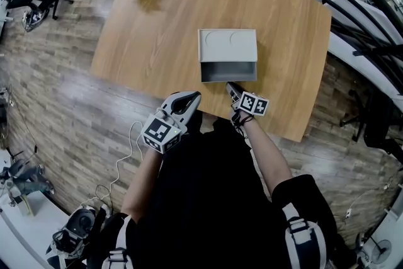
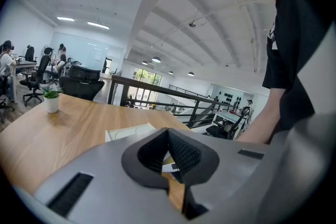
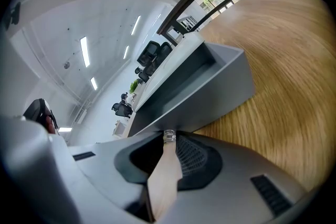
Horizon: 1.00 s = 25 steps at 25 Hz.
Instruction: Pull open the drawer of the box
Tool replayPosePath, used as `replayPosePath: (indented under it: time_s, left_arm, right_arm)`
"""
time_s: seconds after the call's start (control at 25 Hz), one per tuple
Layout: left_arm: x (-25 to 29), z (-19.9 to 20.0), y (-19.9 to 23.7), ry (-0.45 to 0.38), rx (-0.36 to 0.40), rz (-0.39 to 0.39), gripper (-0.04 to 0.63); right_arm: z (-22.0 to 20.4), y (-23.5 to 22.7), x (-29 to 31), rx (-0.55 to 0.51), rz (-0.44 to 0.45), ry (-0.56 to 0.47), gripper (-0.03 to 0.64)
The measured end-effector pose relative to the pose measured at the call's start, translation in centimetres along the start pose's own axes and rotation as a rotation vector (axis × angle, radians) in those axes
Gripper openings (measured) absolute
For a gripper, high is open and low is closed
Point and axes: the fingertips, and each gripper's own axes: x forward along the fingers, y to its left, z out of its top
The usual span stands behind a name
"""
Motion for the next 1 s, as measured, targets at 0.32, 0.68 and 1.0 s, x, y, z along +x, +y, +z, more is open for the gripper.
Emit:
replayPosePath:
  time_s: [0.32, 0.68, 1.0]
  left_arm:
    - [0.6, 0.2, -0.4, -0.001, 0.003, -0.004, 0.022]
    - [0.6, -0.1, -0.5, -0.002, -0.005, 0.001, 0.021]
    - [0.5, -0.4, -1.0, -0.009, -0.005, 0.005, 0.022]
  right_arm:
    - [-0.4, 0.0, -0.2, -0.007, 0.008, 0.017, 0.084]
    - [-0.8, 0.0, -0.3, -0.012, 0.009, 0.031, 0.084]
    - [-1.9, -0.1, -0.6, -0.026, 0.013, 0.058, 0.084]
